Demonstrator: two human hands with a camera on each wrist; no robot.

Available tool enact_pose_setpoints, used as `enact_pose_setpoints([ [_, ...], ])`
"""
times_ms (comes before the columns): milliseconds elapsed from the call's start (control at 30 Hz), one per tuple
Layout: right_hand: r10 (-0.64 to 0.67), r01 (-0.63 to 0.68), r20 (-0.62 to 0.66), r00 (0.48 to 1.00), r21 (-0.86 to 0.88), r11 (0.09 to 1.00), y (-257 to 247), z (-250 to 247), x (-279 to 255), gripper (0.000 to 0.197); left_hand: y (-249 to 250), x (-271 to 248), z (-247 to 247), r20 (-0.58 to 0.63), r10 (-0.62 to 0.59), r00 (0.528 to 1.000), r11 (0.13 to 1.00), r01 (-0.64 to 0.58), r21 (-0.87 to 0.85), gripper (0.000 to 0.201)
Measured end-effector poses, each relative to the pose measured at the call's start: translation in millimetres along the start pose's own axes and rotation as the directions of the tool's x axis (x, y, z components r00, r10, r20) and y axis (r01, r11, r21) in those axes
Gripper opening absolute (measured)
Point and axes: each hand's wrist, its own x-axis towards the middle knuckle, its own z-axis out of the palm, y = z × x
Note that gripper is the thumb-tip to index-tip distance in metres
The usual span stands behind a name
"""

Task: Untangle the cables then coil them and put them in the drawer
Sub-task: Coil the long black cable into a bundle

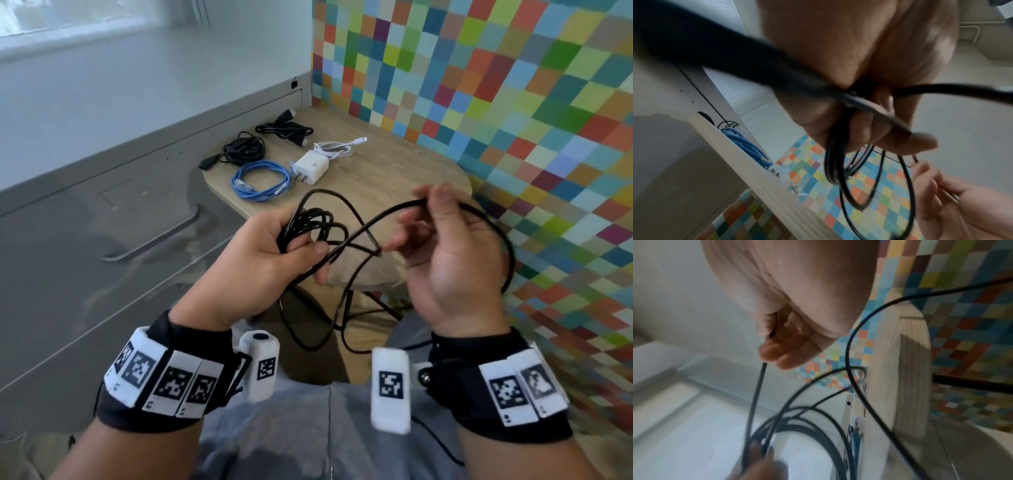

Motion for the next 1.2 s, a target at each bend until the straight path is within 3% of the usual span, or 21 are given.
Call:
enact_pose_setpoints([
  [100,-0.039,0.050,-0.128,0.991,0.083,0.995,-11,-22,12,0.027,-1,-3,-7,0.001,-0.028,1.000,0.998,0.028,-0.063,0.039],
  [167,-0.010,0.014,-0.145,0.989,0.024,1.000,-15,-34,17,0.033,0,-4,-10,-0.018,-0.038,0.999,0.998,0.037,-0.052,0.039],
  [300,0.184,-0.172,0.015,0.983,-0.287,0.942,-11,-30,11,0.038,2,-1,-5,-0.130,0.006,0.991,1.000,-0.003,0.019,0.039],
  [367,0.250,-0.178,0.153,0.956,-0.377,0.909,-2,-17,2,0.038,6,1,1,-0.107,0.030,0.994,0.994,-0.018,0.108,0.044],
  [433,0.227,-0.144,0.220,0.949,-0.341,0.929,6,-5,-4,0.031,10,-1,5,-0.009,0.023,1.000,0.982,-0.021,0.186,0.051],
  [500,0.191,-0.152,0.183,0.964,-0.205,0.967,5,-1,-4,0.027,11,-3,3,0.020,0.009,1.000,0.977,-0.013,0.214,0.053],
  [567,0.173,-0.166,0.114,0.978,-0.073,0.983,-3,-10,2,0.042,9,-6,-5,-0.038,0.019,0.999,0.976,-0.011,0.217,0.050],
  [633,0.140,-0.127,0.069,0.988,-0.172,0.977,-13,-29,10,0.056,9,-8,-17,-0.125,0.031,0.992,0.980,-0.005,0.199,0.039],
  [700,0.112,-0.098,0.002,0.994,-0.480,0.872,-18,-46,15,0.059,7,-8,-28,-0.200,0.057,0.978,0.991,-0.031,0.131,0.021],
  [767,0.035,-0.082,-0.079,0.996,-0.732,0.676,-17,-59,18,0.059,6,-9,-34,-0.259,0.115,0.959,0.993,-0.106,0.051,0.017],
  [833,-0.071,-0.028,-0.081,0.994,-0.830,0.557,-14,-67,21,0.062,10,-10,-35,-0.315,0.157,0.936,0.986,-0.167,-0.003,0.013],
  [933,-0.098,0.021,-0.028,0.995,-0.886,0.463,-12,-66,23,0.072,15,-9,-32,-0.367,0.199,0.909,0.978,-0.208,0.014,0.021],
  [1033,-0.053,0.001,-0.028,0.998,-0.876,0.482,-12,-58,20,0.083,16,-7,-29,-0.404,0.185,0.896,0.979,-0.205,-0.008,0.032],
  [1133,-0.062,-0.016,-0.057,0.996,-0.851,0.526,-16,-50,19,0.079,16,-5,-27,-0.385,0.098,0.917,0.984,-0.148,-0.102,0.037],
  [1200,0.057,-0.059,-0.032,0.998,-0.806,0.590,-19,-49,18,0.084,19,-5,-26,-0.352,0.063,0.934,0.977,-0.131,-0.170,0.039],
])
